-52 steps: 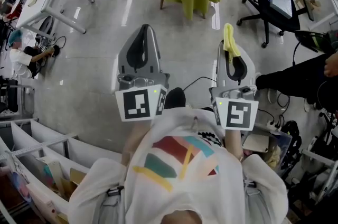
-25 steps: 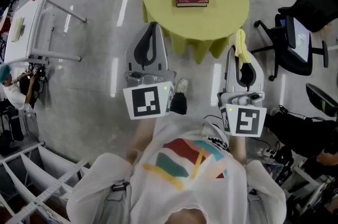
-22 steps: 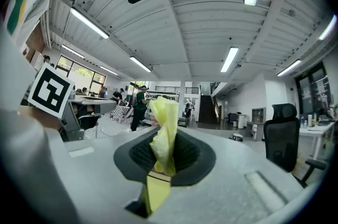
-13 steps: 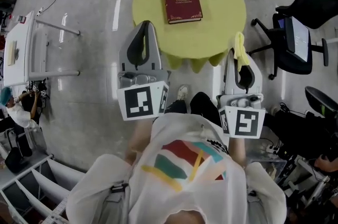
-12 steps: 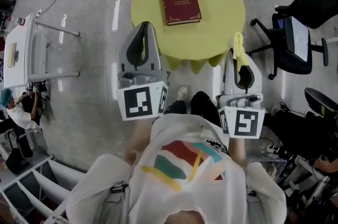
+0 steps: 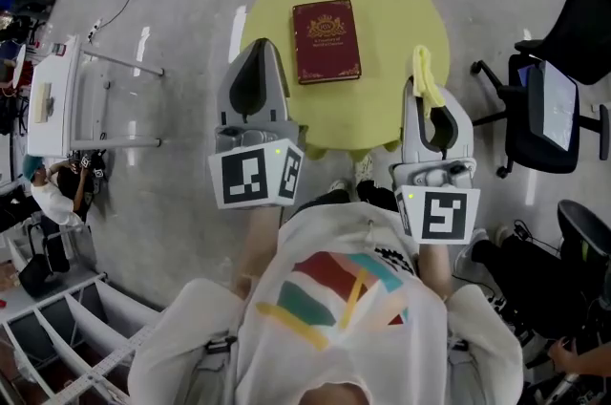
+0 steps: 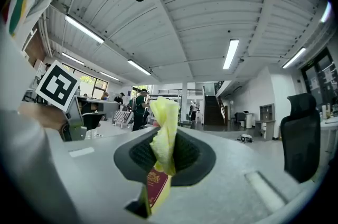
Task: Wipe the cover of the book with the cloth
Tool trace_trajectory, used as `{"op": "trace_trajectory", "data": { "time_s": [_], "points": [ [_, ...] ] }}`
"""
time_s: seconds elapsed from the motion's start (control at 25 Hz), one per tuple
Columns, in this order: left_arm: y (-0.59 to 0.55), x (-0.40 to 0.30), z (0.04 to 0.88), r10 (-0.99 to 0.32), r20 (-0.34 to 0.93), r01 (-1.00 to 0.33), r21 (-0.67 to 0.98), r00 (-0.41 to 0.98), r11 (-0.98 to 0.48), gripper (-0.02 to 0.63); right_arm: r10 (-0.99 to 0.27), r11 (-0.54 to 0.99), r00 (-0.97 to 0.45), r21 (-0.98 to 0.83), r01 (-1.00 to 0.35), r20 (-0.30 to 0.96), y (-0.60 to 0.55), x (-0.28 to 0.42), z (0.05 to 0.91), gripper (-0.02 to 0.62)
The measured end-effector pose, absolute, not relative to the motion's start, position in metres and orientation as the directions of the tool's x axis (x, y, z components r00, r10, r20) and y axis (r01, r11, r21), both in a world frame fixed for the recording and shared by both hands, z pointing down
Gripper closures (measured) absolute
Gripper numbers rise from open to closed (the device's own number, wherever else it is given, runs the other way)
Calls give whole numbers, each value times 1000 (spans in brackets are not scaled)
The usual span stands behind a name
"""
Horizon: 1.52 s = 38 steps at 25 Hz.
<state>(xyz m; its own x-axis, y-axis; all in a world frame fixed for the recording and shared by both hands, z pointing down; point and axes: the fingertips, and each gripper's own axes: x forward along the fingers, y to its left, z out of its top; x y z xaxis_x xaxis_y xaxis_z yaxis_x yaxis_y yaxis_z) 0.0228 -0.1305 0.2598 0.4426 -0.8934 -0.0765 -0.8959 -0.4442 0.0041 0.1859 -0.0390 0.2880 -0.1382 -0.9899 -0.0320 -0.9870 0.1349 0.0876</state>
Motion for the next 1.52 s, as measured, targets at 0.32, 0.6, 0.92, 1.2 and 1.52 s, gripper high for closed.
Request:
{"op": "trace_trajectory", "data": {
  "time_s": [0.32,0.6,0.92,1.2,1.52],
  "points": [
    [-149,35,252,-910,-88,-912,29,406,-409,591,-985,149,-157,100,-984,-71,-71,208,284,566],
    [-175,36,237,-891,-100,-895,14,442,-446,589,-985,145,-153,93,-985,-83,-94,198,270,566],
    [-203,40,247,-865,-94,-861,89,493,-500,549,-989,111,-120,108,-988,-85,-107,202,265,566],
    [-232,39,309,-826,35,-810,221,563,-543,391,-991,107,-114,99,-989,-72,-116,198,269,566],
    [-241,30,432,-785,310,-843,237,537,-483,391,-991,126,-131,120,-985,-40,-121,183,274,566]
  ]
}}
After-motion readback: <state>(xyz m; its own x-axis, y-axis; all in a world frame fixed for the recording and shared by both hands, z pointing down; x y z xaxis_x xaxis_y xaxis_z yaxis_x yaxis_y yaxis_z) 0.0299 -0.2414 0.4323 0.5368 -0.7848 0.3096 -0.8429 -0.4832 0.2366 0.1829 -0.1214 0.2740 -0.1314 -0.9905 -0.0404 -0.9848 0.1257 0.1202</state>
